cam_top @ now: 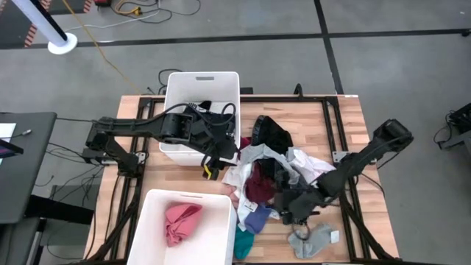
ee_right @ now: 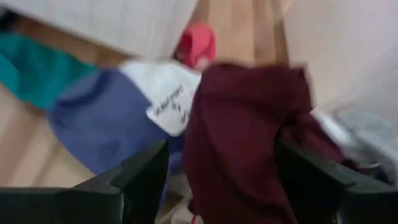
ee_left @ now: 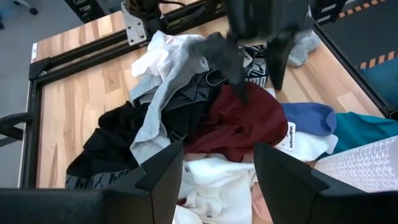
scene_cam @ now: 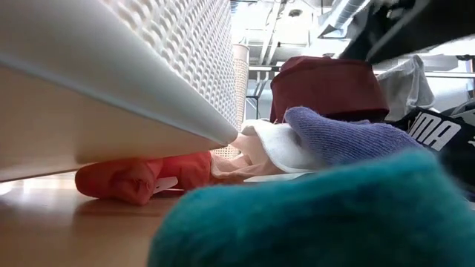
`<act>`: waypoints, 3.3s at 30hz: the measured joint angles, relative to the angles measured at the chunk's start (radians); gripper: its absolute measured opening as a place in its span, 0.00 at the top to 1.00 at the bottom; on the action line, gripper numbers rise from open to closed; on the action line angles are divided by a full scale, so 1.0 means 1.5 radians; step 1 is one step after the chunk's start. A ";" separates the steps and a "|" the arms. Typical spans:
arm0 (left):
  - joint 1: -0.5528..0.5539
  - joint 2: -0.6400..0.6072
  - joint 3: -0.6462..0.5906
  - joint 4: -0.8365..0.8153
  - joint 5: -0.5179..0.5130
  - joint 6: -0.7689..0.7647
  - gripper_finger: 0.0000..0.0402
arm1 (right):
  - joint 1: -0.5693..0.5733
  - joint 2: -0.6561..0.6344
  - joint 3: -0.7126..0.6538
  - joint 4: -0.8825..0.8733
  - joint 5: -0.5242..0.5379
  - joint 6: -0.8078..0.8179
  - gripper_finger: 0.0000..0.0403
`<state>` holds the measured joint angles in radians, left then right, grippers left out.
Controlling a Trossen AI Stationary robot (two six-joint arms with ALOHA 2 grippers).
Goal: Sort clothes
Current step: Put the red underwear into the bottom white laundry bin
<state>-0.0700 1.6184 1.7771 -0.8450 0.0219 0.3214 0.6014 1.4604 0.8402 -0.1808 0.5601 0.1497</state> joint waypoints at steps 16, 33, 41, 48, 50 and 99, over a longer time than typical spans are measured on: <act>0.000 0.001 0.000 0.030 0.021 0.009 0.52 | -0.014 -0.016 0.132 -0.117 0.087 -0.174 0.98; 0.005 0.002 0.000 0.171 0.053 0.047 0.29 | 0.002 -0.175 0.353 -0.116 0.152 -0.457 1.00; 0.036 0.012 0.000 0.230 0.173 -0.012 0.15 | -0.002 -0.176 0.443 -0.106 0.135 -0.535 1.00; 0.041 0.056 -0.001 0.330 0.324 -0.062 0.15 | -0.006 -0.175 0.468 -0.075 0.098 -0.577 1.00; 0.041 0.071 0.000 0.377 0.321 -0.076 0.15 | -0.006 -0.175 0.472 -0.073 0.095 -0.580 1.00; 0.011 -0.052 0.000 0.353 0.006 0.099 0.99 | 0.062 -0.080 0.472 -0.291 0.073 -0.278 0.82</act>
<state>-0.0528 1.5406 1.7769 -0.3152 0.0312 0.4692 0.6938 1.3399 1.5489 -0.6180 0.6696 -0.2678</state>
